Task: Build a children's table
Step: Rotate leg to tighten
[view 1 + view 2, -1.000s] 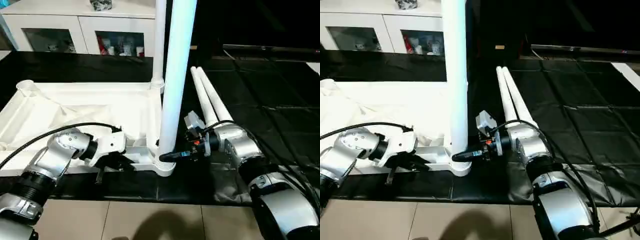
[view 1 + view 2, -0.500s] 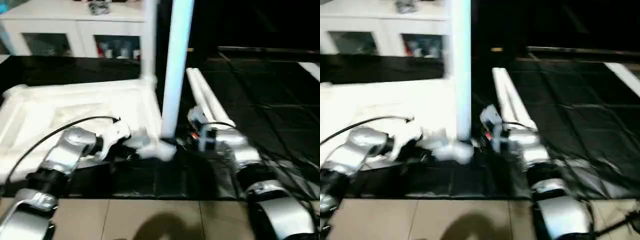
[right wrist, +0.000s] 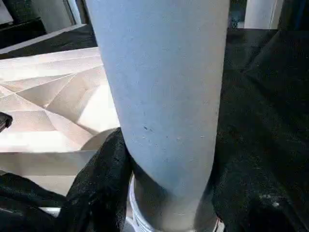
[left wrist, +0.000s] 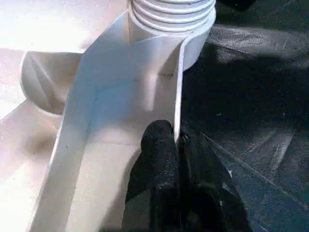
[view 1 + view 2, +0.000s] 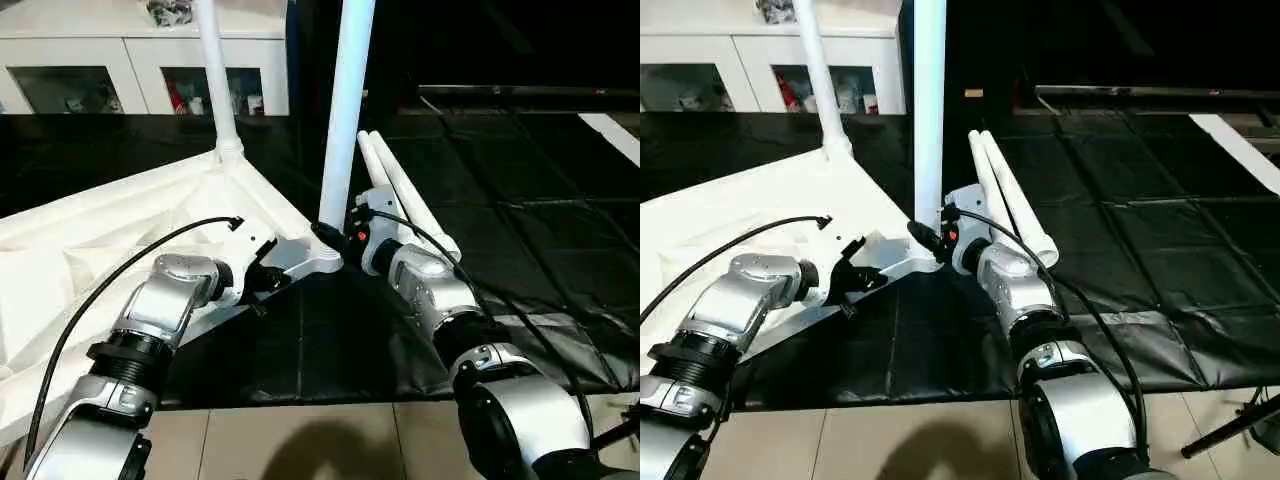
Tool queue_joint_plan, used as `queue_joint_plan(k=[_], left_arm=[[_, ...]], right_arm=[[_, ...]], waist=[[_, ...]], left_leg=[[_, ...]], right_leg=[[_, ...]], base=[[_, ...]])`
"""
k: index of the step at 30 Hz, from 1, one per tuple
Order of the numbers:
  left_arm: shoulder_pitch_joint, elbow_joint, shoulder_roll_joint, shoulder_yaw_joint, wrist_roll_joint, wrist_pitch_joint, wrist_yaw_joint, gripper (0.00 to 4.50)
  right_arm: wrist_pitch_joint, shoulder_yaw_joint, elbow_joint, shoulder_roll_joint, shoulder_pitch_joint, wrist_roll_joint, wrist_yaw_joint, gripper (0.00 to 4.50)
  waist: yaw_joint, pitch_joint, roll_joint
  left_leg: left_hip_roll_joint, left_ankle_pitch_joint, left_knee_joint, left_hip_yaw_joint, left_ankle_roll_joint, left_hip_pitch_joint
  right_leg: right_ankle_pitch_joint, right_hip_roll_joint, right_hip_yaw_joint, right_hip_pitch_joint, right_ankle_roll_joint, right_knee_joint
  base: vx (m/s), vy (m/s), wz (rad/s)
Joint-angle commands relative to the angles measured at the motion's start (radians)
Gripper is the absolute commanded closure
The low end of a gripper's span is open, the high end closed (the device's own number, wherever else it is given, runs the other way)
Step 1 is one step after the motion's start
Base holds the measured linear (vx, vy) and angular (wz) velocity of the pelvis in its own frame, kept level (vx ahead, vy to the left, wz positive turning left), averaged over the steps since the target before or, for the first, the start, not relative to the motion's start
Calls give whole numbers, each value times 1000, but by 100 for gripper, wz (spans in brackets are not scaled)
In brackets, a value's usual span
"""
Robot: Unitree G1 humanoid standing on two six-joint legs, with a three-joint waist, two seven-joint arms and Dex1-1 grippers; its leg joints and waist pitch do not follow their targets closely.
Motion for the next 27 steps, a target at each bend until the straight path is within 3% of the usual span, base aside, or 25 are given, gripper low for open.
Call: queue_joint_plan(k=[1,4,10,11,14,20,27], left_arm=[[-29,-50,-3,8,2,-36,39,450],[-13,-63,31,-9,4,-50,-8,450],[15,-60,109,-46,-2,-141,-146,450],[19,-55,129,-57,-2,-180,-183,450],[34,-47,189,-92,2,-264,-293,450],[46,-34,254,-141,2,-355,-433,450],[53,-41,284,-171,-14,-406,-540,450]], right_arm=[[26,61,43,82,21,-6,91,160],[-1,77,38,48,32,-23,126,135],[-45,101,5,-53,66,-43,279,82],[-53,107,-6,-79,69,-42,327,56],[-69,129,-42,-149,73,-34,496,47],[-49,157,-43,-225,35,-32,692,4],[-45,183,-42,-241,7,-16,849,4]], waist=[[5,-67,8],[3,-65,7],[9,-68,7],[12,-68,7],[15,-67,11],[32,-68,7],[37,-68,6]], left_leg=[[-11,-96,-60,12,50,-9],[-10,-111,-61,14,46,-8],[-5,-84,-59,14,63,-8],[-6,-92,-58,14,67,-8],[-4,-109,-57,15,73,-10],[1,-107,-57,17,71,-3],[0,-106,-56,16,71,-7]], right_leg=[[-39,-75,55,70,-215,-69],[-73,-76,57,69,-211,-73],[-17,-77,57,69,-226,-65],[-22,-76,55,70,-227,-66],[-30,-76,54,70,-229,-66],[-30,-76,55,64,-243,-63],[-27,-78,55,67,-246,-59]], base=[[0,0,0],[0,0,0],[0,0,0],[0,0,0],[0,0,0],[0,0,0],[0,0,0]])
